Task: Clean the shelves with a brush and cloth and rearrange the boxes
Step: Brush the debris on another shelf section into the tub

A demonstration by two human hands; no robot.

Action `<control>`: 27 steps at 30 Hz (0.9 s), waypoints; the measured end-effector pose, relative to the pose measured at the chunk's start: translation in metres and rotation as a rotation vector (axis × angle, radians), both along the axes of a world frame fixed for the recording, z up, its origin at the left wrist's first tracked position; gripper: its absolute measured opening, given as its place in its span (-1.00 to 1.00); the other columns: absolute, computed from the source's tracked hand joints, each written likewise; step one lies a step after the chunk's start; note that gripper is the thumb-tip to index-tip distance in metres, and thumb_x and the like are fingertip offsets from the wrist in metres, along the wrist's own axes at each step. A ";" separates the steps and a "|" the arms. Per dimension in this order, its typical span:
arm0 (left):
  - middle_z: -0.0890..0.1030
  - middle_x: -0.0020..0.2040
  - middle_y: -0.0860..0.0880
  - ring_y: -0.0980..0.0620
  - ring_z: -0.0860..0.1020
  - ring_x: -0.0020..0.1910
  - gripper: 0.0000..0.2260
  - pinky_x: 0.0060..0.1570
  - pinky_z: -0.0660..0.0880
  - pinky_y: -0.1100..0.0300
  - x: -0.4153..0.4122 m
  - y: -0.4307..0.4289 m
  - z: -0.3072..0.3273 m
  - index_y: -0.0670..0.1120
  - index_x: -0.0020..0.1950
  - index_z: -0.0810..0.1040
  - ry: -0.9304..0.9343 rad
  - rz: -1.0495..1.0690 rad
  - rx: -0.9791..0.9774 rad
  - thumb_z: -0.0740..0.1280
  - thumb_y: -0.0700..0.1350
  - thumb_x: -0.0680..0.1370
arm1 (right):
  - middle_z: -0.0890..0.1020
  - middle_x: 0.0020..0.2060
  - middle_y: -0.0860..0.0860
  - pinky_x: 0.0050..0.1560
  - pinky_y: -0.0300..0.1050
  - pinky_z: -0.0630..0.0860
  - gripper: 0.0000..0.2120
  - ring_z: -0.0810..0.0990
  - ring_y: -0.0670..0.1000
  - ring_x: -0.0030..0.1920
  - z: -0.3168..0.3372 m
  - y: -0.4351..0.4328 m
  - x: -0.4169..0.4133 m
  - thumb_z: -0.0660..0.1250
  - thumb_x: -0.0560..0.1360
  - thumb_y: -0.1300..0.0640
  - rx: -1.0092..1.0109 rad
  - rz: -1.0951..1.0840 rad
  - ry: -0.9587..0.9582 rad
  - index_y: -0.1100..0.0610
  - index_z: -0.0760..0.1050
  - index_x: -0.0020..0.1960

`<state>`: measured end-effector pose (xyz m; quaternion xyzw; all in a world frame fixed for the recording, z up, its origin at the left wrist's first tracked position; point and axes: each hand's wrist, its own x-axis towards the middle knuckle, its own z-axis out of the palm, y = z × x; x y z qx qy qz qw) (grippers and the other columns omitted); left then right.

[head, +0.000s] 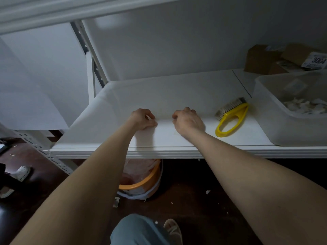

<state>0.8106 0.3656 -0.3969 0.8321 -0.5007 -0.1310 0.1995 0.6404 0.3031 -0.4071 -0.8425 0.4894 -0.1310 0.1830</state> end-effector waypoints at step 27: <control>0.60 -0.23 -0.07 0.03 0.54 -0.39 -0.81 -0.35 0.53 0.36 -0.003 0.003 -0.004 -0.16 0.04 0.61 0.103 -0.021 -0.042 0.44 -0.11 0.47 | 0.37 0.29 0.06 0.23 -0.03 0.36 -0.65 0.33 0.10 0.32 0.006 0.005 -0.003 0.13 0.59 0.17 0.021 0.021 0.060 -0.02 0.42 0.35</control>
